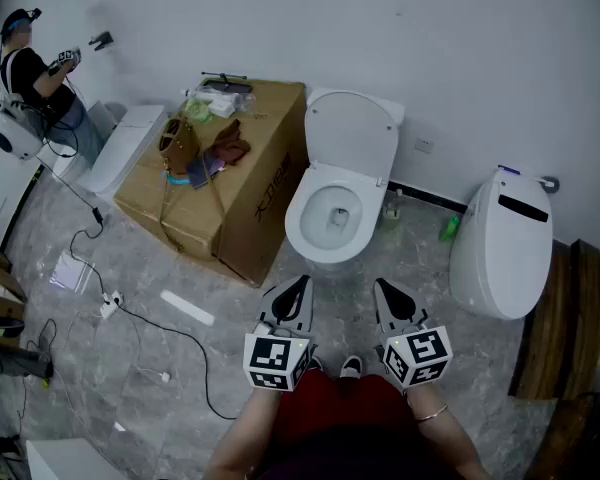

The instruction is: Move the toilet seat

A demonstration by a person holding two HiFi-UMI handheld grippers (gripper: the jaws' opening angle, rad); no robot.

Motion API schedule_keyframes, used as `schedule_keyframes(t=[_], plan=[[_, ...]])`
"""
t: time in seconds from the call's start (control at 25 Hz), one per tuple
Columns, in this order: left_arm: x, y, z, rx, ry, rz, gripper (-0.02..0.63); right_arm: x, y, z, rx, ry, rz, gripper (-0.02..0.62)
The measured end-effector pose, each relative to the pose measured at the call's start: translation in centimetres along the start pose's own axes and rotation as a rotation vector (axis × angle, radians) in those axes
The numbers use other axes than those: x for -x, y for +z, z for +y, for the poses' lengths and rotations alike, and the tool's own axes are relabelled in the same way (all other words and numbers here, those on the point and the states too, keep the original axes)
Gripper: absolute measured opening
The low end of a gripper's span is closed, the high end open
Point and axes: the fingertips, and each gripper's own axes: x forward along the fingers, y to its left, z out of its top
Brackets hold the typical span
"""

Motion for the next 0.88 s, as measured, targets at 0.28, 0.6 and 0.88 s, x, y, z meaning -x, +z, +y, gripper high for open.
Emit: schedule_keyframes(t=[0.28,0.6,0.88], plan=[[0.1,0.4,-0.5,0.002,0.005,-0.013,0.025,0.3,0.7,0.0,0.034,0.008,-0.012,0.015],[-0.2,-1.2,-0.1,0.062,0.035,0.031,0.026,0.5,-0.2,-1.1,-0.004,0.009,0.01,0.015],[-0.6,-1.8,1.4,0.069,0.088,0.057,0.026,0.1,-0.9,-3.2,-0.051,-0.008,0.032,0.015]])
